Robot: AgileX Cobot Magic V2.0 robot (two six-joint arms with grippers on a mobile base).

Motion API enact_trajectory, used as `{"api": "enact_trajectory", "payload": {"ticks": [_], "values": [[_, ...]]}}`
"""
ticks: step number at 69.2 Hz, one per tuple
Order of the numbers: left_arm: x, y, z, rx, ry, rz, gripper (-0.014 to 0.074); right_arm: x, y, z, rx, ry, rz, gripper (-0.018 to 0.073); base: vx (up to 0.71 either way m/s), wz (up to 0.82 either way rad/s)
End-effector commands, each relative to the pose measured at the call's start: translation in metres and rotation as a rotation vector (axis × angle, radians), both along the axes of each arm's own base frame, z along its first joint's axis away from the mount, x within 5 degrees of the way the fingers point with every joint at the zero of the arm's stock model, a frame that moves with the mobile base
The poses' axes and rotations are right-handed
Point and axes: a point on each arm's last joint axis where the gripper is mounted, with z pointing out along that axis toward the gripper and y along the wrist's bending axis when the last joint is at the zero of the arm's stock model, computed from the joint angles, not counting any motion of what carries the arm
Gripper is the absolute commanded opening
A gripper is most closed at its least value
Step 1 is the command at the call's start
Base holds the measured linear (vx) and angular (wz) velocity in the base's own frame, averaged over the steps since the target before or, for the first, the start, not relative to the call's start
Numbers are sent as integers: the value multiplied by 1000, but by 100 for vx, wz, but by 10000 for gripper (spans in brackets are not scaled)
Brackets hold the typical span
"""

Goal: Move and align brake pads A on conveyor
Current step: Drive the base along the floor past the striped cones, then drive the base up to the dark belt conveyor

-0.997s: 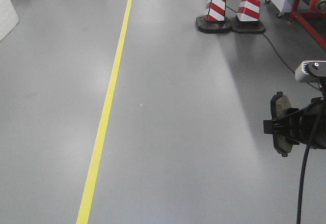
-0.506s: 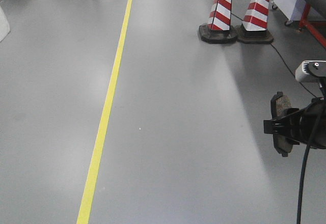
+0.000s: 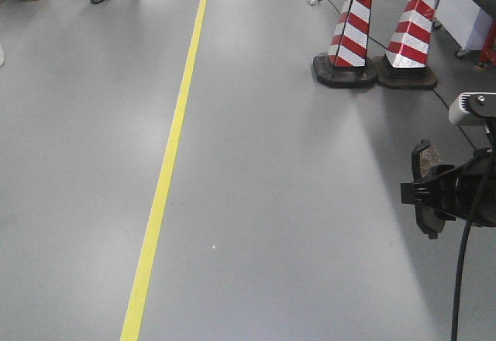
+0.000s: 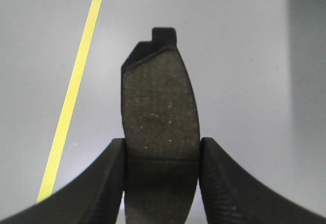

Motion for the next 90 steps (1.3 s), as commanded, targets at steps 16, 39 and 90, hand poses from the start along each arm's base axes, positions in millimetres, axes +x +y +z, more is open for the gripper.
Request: {"api": "enact_trajectory", "payload": {"ticks": [16, 39, 90], "values": [[5, -2, 15, -7, -109, -11, 163, 3, 0, 20, 8, -128, 4, 67, 59, 1], [5, -2, 15, -7, -108, -11, 163, 3, 0, 20, 8, -128, 4, 67, 61, -5], [5, -2, 15, -7, -108, -11, 163, 3, 0, 20, 8, -128, 4, 67, 60, 1]]}}
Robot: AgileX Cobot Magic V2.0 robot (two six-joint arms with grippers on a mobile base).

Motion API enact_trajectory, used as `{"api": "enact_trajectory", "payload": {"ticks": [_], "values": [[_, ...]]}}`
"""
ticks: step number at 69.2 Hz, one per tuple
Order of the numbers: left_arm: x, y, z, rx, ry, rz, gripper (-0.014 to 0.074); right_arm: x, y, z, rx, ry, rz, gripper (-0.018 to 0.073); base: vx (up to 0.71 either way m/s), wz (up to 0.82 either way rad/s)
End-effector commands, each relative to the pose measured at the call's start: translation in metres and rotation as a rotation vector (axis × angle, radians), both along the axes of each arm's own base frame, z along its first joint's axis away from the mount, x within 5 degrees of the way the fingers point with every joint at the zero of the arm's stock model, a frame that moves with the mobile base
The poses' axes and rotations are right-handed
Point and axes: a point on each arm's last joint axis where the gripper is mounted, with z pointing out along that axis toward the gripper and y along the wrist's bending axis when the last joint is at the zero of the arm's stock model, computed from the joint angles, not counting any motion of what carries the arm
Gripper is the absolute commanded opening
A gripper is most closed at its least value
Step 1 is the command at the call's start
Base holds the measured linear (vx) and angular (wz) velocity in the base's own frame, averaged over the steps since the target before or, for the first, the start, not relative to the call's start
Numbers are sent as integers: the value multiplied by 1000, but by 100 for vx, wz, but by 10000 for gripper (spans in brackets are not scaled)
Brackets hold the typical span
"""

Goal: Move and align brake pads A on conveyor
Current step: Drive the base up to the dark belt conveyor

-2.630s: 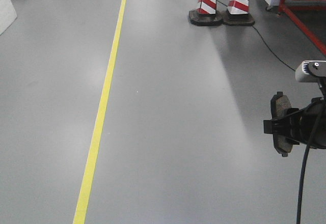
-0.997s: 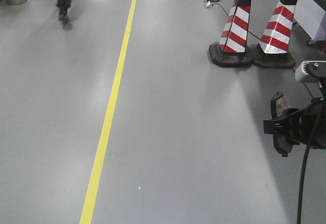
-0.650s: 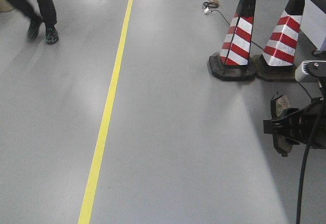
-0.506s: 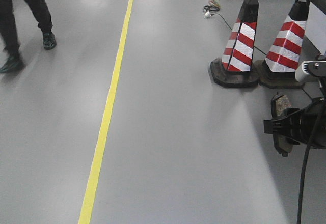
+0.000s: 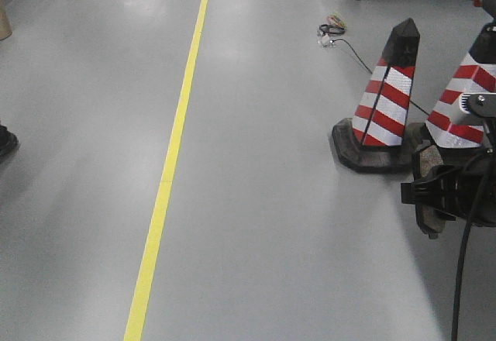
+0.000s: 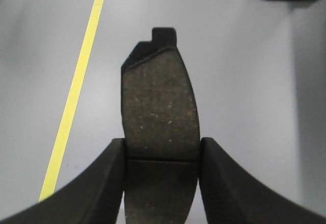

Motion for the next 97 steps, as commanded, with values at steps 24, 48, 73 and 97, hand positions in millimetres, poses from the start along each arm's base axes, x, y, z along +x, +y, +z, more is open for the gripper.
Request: {"api": "enact_trajectory", "payload": {"ticks": [24, 48, 73, 97], "values": [[5, -2, 15, -7, -109, -11, 163, 3, 0, 20, 8, -128, 4, 67, 55, 1], [5, -2, 15, -7, -109, -11, 163, 3, 0, 20, 8, -128, 4, 67, 52, -1], [5, -2, 15, -7, -109, -11, 163, 3, 0, 20, 8, -128, 4, 67, 50, -2], [5, -2, 15, -7, -109, -11, 163, 3, 0, 20, 8, -128, 4, 67, 45, -9]]}}
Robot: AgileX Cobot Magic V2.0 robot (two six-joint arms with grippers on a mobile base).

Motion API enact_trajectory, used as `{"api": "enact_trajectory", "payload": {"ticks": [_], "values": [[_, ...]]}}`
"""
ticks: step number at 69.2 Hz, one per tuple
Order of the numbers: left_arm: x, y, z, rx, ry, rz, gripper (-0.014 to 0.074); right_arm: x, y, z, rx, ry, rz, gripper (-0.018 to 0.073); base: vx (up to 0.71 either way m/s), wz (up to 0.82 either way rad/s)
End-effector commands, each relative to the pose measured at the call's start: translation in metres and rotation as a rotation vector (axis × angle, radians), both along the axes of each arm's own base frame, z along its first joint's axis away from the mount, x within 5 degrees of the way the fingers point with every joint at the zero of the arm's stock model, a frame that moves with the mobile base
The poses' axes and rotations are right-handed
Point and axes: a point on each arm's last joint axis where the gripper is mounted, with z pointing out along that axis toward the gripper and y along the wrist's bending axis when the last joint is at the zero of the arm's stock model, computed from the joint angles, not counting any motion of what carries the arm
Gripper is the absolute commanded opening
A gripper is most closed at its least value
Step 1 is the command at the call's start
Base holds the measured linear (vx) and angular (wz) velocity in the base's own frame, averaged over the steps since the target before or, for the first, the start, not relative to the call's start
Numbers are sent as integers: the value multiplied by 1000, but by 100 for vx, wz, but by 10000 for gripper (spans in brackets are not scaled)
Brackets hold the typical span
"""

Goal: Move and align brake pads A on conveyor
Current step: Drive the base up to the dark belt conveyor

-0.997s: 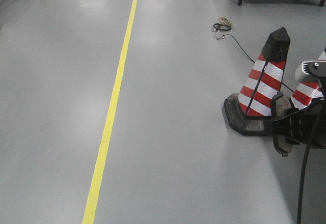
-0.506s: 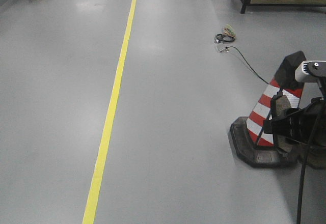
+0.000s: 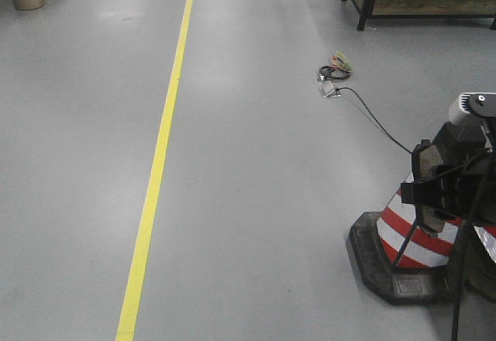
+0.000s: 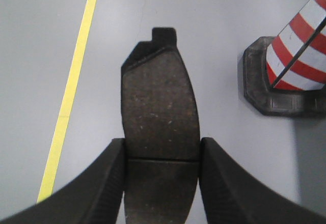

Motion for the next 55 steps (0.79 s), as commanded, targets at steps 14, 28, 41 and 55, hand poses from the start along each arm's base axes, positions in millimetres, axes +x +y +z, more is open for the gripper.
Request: {"api": "enact_trajectory", "payload": {"ticks": [14, 28, 41, 55], "values": [[5, -2, 15, -7, -109, -11, 163, 3, 0, 20, 8, -128, 4, 67, 41, -10], [5, -2, 15, -7, -109, -11, 163, 3, 0, 20, 8, -128, 4, 67, 39, -10], [5, -2, 15, -7, -107, -11, 163, 3, 0, 20, 8, -128, 4, 67, 36, -11], [5, -2, 15, -7, -108, -11, 163, 3, 0, 20, 8, -129, 4, 67, 31, -25]]}}
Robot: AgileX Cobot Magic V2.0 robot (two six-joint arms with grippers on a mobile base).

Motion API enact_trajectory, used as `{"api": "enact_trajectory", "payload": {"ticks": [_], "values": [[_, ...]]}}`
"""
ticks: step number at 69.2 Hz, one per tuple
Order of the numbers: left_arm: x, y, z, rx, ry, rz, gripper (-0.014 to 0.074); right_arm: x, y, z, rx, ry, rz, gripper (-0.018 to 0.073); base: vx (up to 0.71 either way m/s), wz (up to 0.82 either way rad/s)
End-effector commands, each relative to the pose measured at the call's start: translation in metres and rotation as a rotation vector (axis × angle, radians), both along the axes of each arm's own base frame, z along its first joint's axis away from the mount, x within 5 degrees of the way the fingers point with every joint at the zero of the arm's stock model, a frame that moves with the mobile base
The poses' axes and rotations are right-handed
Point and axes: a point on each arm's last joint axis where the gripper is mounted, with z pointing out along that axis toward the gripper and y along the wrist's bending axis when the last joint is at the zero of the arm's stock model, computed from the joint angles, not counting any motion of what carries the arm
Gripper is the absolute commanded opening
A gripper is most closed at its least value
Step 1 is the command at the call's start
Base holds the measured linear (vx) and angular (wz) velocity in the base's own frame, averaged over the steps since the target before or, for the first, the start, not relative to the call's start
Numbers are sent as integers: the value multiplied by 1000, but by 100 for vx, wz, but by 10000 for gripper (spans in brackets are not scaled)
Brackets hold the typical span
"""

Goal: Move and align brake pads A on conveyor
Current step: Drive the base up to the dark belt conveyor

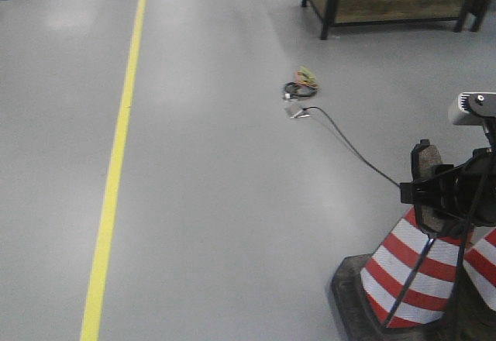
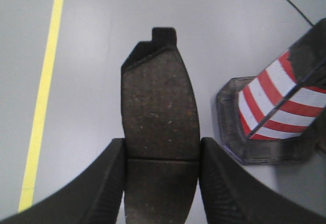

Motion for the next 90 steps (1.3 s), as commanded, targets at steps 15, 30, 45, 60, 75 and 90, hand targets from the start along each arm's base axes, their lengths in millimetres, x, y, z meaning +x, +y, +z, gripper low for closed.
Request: {"api": "enact_trajectory", "payload": {"ticks": [15, 30, 45, 60, 75, 90], "values": [[5, -2, 15, -8, -108, -11, 163, 3, 0, 20, 8, -128, 4, 67, 23, -54], [5, -2, 15, -8, -108, -11, 163, 3, 0, 20, 8, -128, 4, 67, 19, -75], [5, -2, 15, -8, -108, -11, 163, 3, 0, 20, 8, -128, 4, 67, 19, -76], [5, -2, 15, -8, -108, -11, 163, 3, 0, 20, 8, -127, 4, 67, 20, -77], [5, -2, 15, -8, -108, -11, 163, 3, 0, 20, 8, -127, 4, 67, 20, -76], [5, -2, 15, -8, -108, -11, 163, 3, 0, 20, 8, -127, 4, 67, 19, -72]]}}
